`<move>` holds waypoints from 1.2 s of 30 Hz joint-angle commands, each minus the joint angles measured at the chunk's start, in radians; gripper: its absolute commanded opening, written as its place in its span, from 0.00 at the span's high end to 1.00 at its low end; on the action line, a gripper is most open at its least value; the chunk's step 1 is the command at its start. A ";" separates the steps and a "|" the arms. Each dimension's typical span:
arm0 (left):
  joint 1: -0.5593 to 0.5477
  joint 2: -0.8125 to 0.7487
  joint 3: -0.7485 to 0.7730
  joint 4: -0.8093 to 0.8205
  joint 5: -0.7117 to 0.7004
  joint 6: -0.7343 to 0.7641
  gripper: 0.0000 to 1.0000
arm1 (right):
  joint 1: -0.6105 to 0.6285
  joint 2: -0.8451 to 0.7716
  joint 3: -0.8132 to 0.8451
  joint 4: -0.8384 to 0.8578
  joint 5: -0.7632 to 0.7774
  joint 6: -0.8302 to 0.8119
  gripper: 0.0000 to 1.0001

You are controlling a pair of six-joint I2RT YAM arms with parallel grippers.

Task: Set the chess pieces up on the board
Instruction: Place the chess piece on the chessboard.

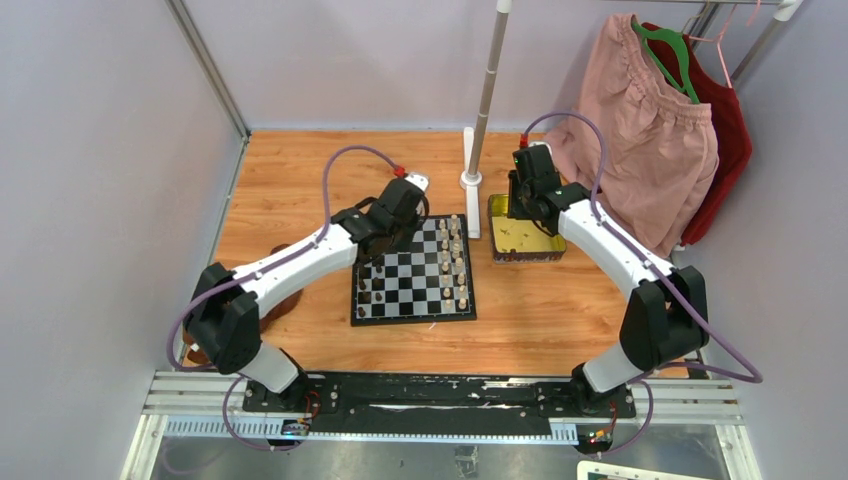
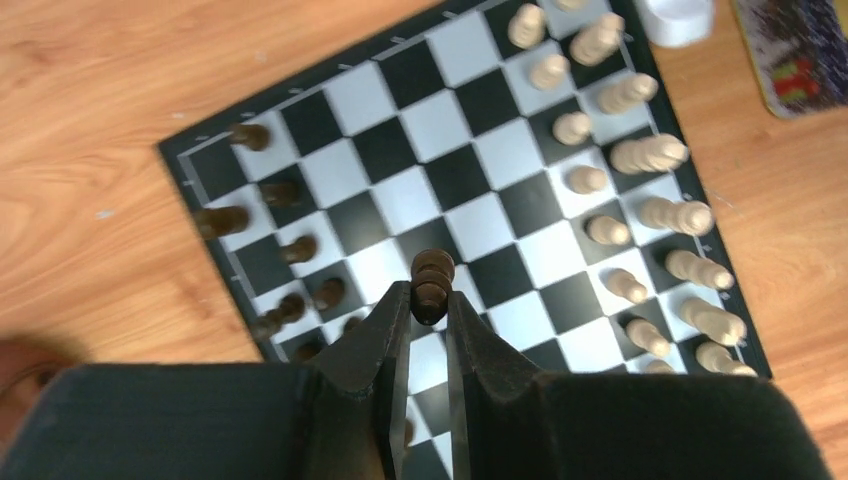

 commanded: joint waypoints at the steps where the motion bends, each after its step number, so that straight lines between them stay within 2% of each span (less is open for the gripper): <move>1: 0.087 -0.062 0.012 -0.038 -0.090 -0.025 0.93 | -0.015 0.015 0.034 0.010 -0.016 0.014 0.67; 5: 0.164 -0.077 0.006 -0.050 -0.088 -0.042 0.95 | -0.014 0.018 0.037 0.010 -0.022 0.015 0.67; 11: 0.221 -0.024 0.041 -0.097 -0.077 -0.065 0.97 | -0.013 0.022 0.035 0.010 -0.028 0.020 0.68; 24: 0.285 0.035 0.032 -0.117 -0.025 -0.140 0.96 | -0.014 0.038 0.034 0.011 -0.032 0.022 0.68; 36: 0.297 0.035 -0.029 -0.073 -0.006 -0.165 0.93 | -0.013 0.047 0.027 0.009 -0.029 0.020 0.68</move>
